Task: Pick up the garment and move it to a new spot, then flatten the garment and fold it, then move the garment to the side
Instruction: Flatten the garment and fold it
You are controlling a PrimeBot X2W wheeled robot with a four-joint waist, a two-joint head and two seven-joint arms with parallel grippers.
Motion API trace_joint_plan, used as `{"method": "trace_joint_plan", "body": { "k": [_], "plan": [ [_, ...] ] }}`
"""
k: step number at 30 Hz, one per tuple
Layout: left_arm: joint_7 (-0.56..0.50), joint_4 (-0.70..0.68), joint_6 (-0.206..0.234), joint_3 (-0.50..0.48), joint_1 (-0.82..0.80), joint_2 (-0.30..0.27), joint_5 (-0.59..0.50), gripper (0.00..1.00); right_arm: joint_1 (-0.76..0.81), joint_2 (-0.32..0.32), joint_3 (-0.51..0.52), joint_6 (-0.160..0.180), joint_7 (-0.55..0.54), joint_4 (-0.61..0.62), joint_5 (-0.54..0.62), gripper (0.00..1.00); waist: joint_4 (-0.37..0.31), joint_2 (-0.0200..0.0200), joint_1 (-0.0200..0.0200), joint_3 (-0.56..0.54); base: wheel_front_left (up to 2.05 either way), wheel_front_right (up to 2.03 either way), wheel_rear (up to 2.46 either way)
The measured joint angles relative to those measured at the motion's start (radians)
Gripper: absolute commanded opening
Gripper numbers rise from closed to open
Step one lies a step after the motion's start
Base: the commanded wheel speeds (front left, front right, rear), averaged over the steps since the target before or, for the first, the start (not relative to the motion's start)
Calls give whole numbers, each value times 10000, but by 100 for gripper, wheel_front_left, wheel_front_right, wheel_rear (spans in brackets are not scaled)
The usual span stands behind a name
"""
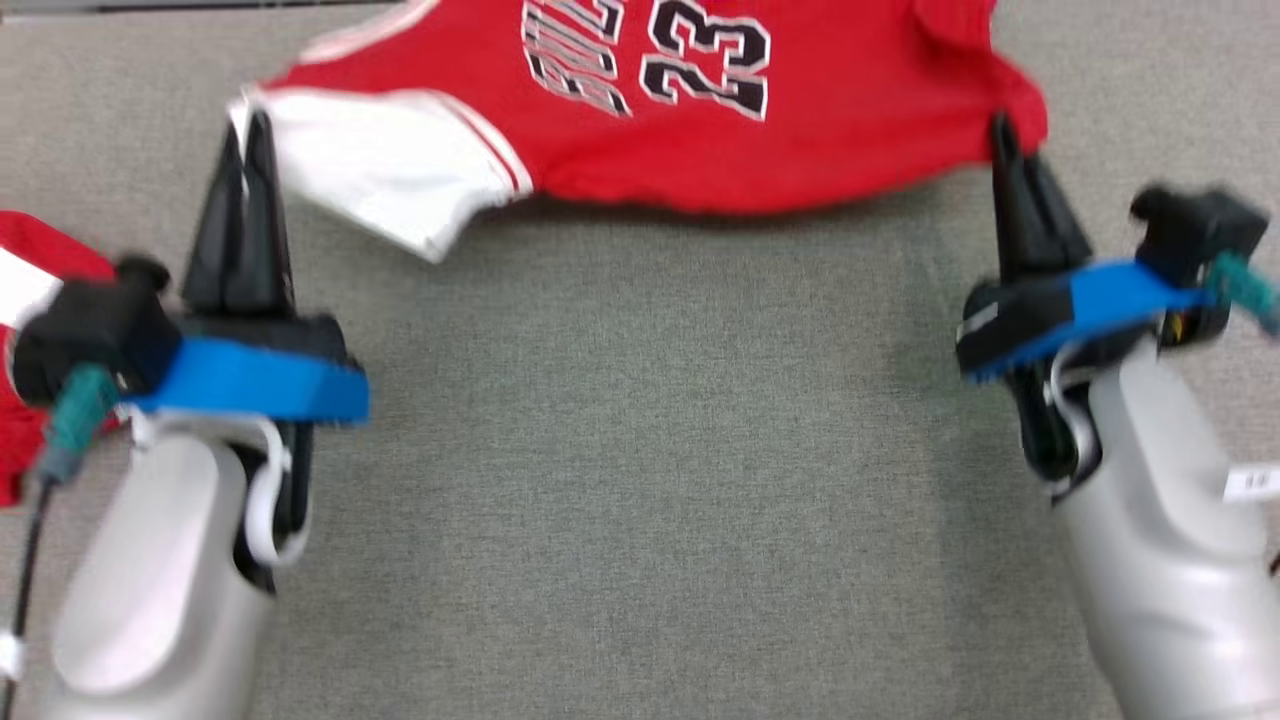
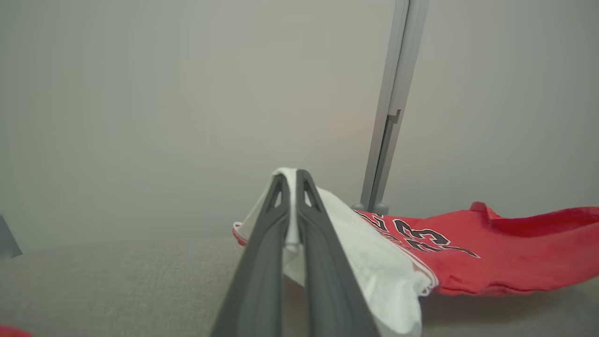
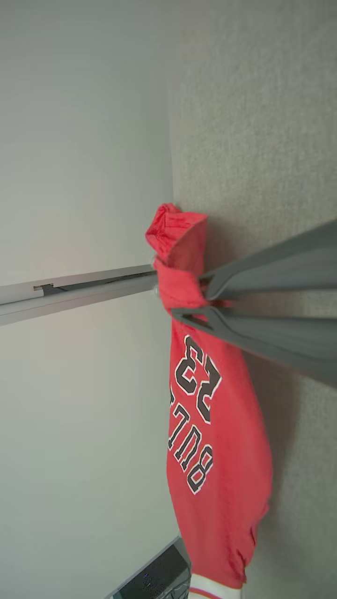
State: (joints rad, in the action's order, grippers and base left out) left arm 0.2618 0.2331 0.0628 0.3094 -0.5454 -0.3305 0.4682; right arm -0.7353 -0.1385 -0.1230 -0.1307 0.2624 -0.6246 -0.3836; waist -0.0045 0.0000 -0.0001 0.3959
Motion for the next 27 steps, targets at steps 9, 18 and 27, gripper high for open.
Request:
{"method": "trace_joint_plan", "body": {
  "k": [9, 18, 27],
  "plan": [
    [0, -786, 178, -265, 3499, 466, -121, 0, 3439, 12, 412, 0, -150, 1129, -207, 0, -56, 0, -1, -1152, 0, 0, 0],
    [-4, -1407, 468, -6, 5795, 725, -198, 0, 6006, 98, 1216, 0, -1108, 2673, 173, 0, -36, 0, -2, -2265, 0, 0, 0],
    [-332, -2092, 794, 412, 7188, 727, -278, 0, 8352, 531, 2123, 0, -2537, 4909, 560, 0, 54, 0, -2, -2895, 0, 0, 0]
  ]
}}
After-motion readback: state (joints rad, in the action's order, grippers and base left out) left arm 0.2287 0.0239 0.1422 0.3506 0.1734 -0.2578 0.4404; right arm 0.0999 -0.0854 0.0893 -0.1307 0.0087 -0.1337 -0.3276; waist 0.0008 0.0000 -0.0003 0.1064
